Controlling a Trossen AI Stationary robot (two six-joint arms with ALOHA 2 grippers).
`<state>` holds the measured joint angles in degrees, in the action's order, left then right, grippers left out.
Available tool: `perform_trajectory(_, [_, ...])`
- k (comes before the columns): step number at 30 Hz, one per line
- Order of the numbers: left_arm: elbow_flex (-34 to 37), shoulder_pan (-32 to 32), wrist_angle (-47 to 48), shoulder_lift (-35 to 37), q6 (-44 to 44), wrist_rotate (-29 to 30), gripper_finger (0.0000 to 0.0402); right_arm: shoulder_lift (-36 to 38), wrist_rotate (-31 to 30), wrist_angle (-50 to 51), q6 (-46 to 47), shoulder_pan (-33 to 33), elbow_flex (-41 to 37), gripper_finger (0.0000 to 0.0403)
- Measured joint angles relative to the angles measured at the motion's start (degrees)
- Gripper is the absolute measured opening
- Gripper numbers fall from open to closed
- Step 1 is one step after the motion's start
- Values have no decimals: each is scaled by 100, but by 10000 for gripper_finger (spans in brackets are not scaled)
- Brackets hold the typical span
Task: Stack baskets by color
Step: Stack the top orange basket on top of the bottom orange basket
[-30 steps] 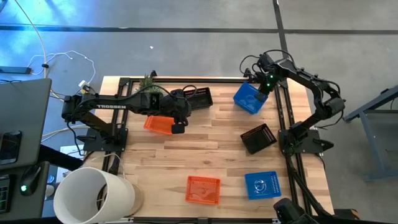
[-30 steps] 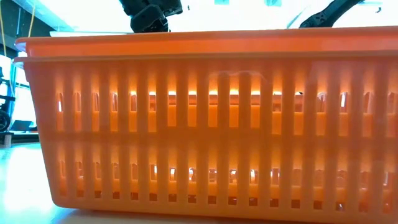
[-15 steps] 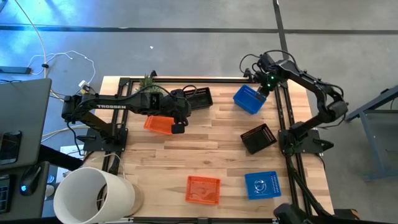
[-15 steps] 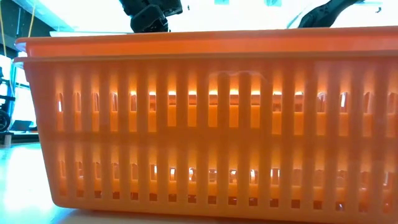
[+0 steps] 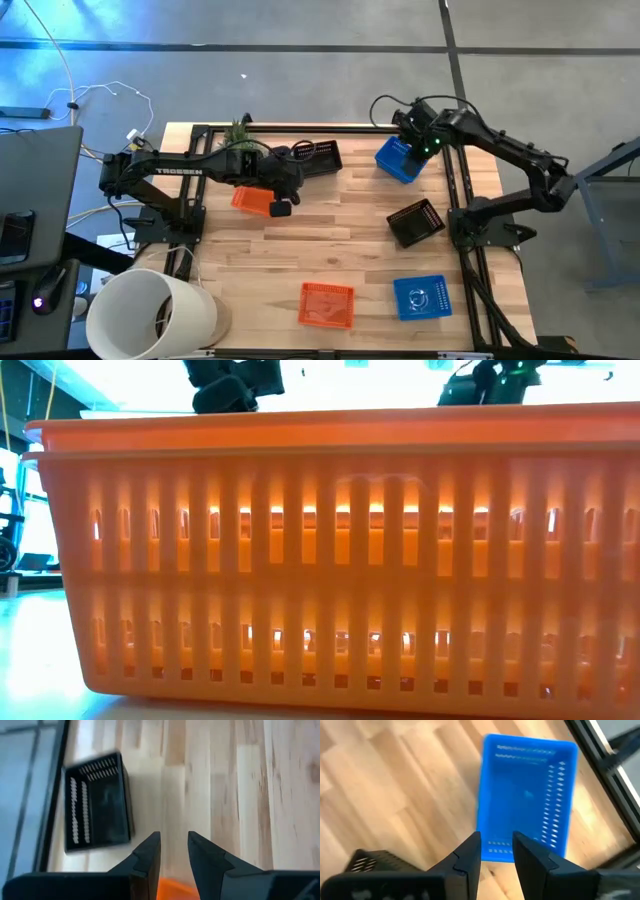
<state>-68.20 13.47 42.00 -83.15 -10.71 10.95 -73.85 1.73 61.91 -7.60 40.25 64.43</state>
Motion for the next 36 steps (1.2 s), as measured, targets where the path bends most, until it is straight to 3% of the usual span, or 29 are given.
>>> perform_trajectory(8, [0,0,794,0,518,-717,87,81,-375,-4,384,-689,2,96])
perform_trajectory(12, [0,-28,1110,0,752,-966,106,81,-531,-4,508,-910,2,96])
perform_trajectory(22, [-4,-355,1915,-57,1053,-916,186,81,-539,-4,669,-1254,1,96])
perform_trajectory(36, [-3,-643,2324,-994,1227,-252,178,81,-535,-4,781,-1556,0,96])
